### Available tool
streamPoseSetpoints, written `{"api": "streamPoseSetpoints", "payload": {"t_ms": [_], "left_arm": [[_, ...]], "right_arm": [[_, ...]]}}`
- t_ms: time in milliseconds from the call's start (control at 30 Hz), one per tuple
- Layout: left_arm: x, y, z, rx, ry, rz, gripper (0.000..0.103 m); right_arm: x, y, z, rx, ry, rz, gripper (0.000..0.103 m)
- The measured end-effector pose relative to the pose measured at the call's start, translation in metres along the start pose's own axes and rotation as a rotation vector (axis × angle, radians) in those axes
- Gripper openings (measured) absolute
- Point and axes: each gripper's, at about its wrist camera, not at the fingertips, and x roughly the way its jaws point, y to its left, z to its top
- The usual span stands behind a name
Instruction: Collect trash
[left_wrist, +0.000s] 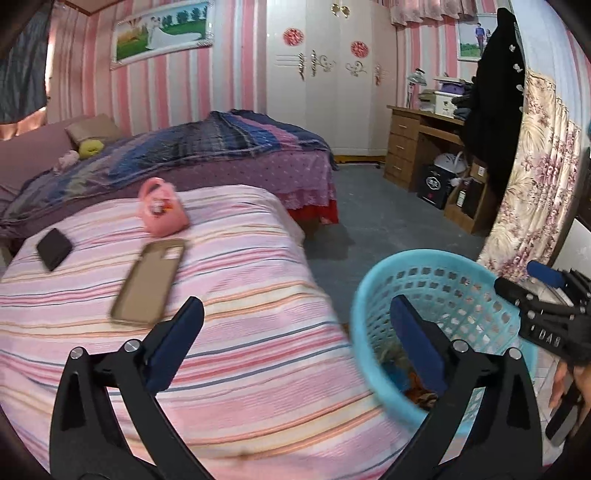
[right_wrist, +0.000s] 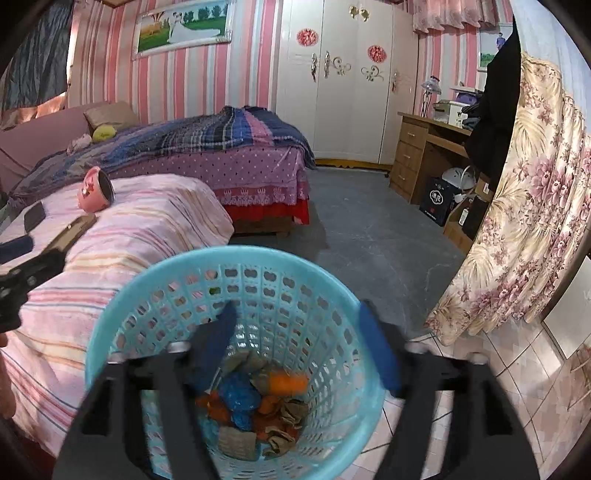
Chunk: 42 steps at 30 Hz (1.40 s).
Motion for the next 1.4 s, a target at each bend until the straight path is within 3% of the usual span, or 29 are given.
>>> {"api": "streamPoseSetpoints", "payload": {"t_ms": [100,333,600,967,1100,1400], "left_arm": [[-0.018,0.016,-0.005,-0.013,-0.019,0.021,0.097],[-0.056,0.047,-0.023,-0.040,-0.041,0.064,0.097],[-0.095,0.084,-0.047,-0.089,-0.065,0.103,0.097],[-0.114,0.136,-0.079,-0.190,-0.065,0.180,0.098],[-0.118,0.142,-0.083,-0.181,-0.073,0.222,0.098],[-0.132,0.146,-0.092,-0.173,-0.092,0.234,0.098]], "right_arm": [[-0.002,0.002,0.000,0.012,-0.005,0.004,0.088],[-0.017,0.025,0.012,0.005,-0.013,0.003,0.098],[-0.046,0.069,0.011,-0.033,-0.060,0.058,0.098],[-0.084,0.129,-0.006,-0.041,-0.129,0.121,0.098],[-0.090,0.144,-0.015,-0.052,-0.126,0.136,0.098],[-0.108,0.170,-0.028,-0.087,-0.147,0.129,0.098]]}}
